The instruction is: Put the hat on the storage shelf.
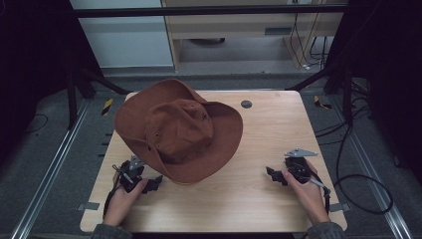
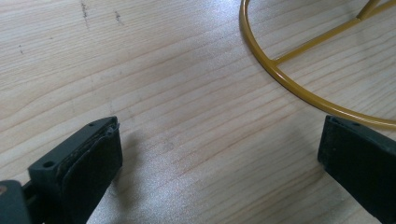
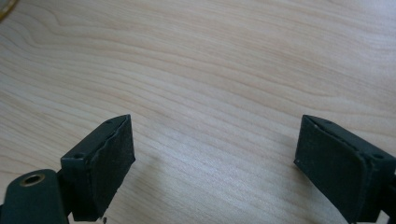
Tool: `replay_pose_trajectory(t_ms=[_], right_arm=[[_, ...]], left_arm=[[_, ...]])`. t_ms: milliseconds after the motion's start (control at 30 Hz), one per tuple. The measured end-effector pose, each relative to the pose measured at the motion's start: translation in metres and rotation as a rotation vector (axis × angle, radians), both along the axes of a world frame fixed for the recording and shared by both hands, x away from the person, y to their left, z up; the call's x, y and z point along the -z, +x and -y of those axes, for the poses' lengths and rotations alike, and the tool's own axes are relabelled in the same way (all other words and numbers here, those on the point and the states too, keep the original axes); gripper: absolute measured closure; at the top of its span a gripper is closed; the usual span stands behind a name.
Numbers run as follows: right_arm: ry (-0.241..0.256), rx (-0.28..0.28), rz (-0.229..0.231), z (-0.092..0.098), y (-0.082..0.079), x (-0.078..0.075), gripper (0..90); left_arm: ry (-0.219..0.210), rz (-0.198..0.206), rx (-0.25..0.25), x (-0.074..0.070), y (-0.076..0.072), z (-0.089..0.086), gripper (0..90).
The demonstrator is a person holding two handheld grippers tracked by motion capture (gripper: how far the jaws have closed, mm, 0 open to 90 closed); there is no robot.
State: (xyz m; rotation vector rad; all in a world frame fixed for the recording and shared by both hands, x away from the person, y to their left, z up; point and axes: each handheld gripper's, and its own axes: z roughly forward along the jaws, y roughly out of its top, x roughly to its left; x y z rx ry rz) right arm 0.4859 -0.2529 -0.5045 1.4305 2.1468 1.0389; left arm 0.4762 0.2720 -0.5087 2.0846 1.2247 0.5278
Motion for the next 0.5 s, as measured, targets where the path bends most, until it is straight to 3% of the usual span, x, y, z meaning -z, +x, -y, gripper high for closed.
replay_pose_trajectory(t_ms=[200, 333, 500], right_arm=[[-0.038, 0.015, 0.024, -0.003, -0.002, 0.006, 9.9], [-0.096, 0.019, 0.036, -0.008, -0.003, 0.007, 8.3], [-0.101, 0.042, 0.033, -0.01, -0.005, 0.007, 7.8]], left_arm=[[0.0, 0.0, 0.0, 0.0, 0.0, 0.0, 0.0], [0.0, 0.0, 0.0, 0.0, 0.0, 0.0, 0.0], [0.0, 0.0, 0.004, 0.0, 0.0, 0.0, 0.0]])
